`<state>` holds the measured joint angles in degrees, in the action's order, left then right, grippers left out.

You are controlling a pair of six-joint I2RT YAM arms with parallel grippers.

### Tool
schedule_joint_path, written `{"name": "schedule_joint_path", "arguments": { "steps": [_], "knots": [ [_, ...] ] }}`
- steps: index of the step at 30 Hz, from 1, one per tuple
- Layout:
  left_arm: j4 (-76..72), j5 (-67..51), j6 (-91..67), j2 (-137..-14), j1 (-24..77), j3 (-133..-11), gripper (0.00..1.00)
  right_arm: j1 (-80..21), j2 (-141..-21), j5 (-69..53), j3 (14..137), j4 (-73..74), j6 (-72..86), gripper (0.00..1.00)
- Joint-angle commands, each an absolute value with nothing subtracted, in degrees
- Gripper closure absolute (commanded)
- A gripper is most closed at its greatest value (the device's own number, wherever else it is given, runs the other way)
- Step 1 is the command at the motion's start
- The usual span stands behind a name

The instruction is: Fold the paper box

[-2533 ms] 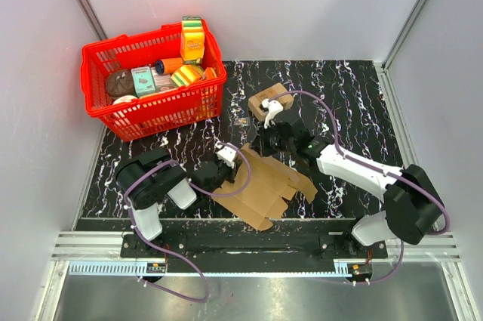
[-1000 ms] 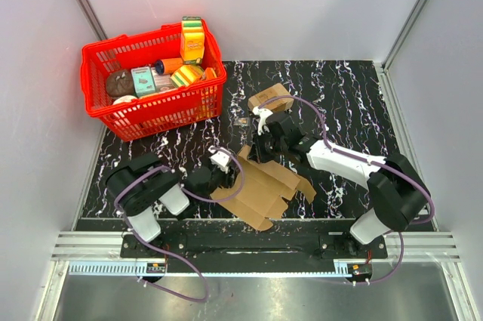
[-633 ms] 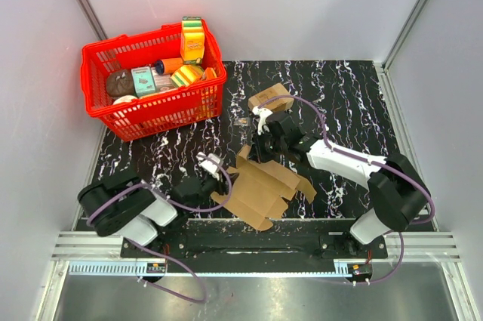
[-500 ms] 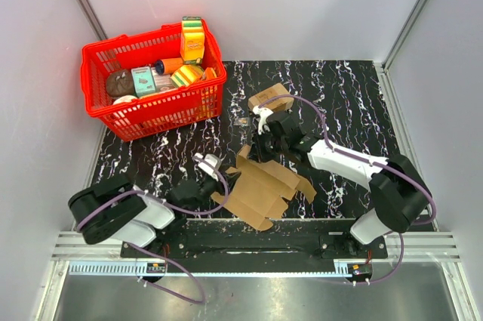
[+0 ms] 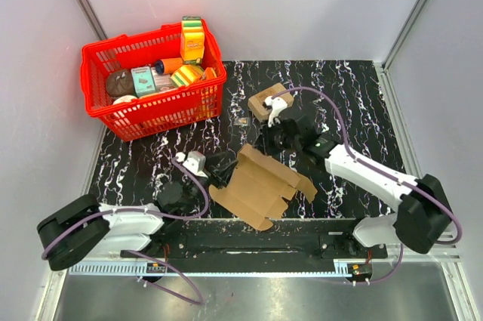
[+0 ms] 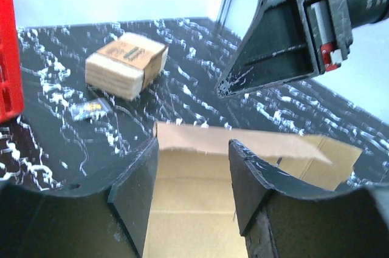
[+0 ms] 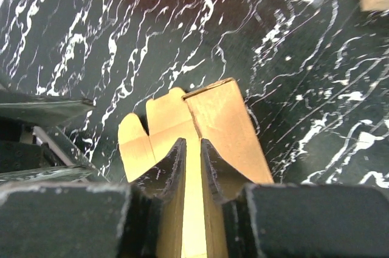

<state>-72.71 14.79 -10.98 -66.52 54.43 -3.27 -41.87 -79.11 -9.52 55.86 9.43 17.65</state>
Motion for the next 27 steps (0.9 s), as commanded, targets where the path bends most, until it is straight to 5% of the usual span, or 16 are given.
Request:
{"name": "schedule_joint_path", "arguments": {
  "steps": [1,6,11,22,27],
  "knots": [
    [-63.50,16.96,-9.50,-58.55,54.76,-8.77,0.45,-41.57,-72.87,1.29,56.34,12.20,18.63,0.80],
    [-44.51,15.65,-6.86,-54.76,54.67,-18.79,0.40,-41.49,-67.33,9.13,54.41,21.24,23.37,0.83],
    [-30.70,11.36,-5.80,-56.24,51.34,-28.72,0.32,-41.48,-63.73,10.02,54.14,36.62,30.05,0.70],
    [-3.36,-4.65,-1.32,-74.77,47.29,-58.60,0.32,-41.49,-50.80,9.41,45.36,46.58,39.90,0.66],
    [2.80,-4.05,1.84,-78.84,47.29,-63.89,0.33,-41.57,-51.42,10.10,43.33,47.37,42.01,0.49]
  ]
}}
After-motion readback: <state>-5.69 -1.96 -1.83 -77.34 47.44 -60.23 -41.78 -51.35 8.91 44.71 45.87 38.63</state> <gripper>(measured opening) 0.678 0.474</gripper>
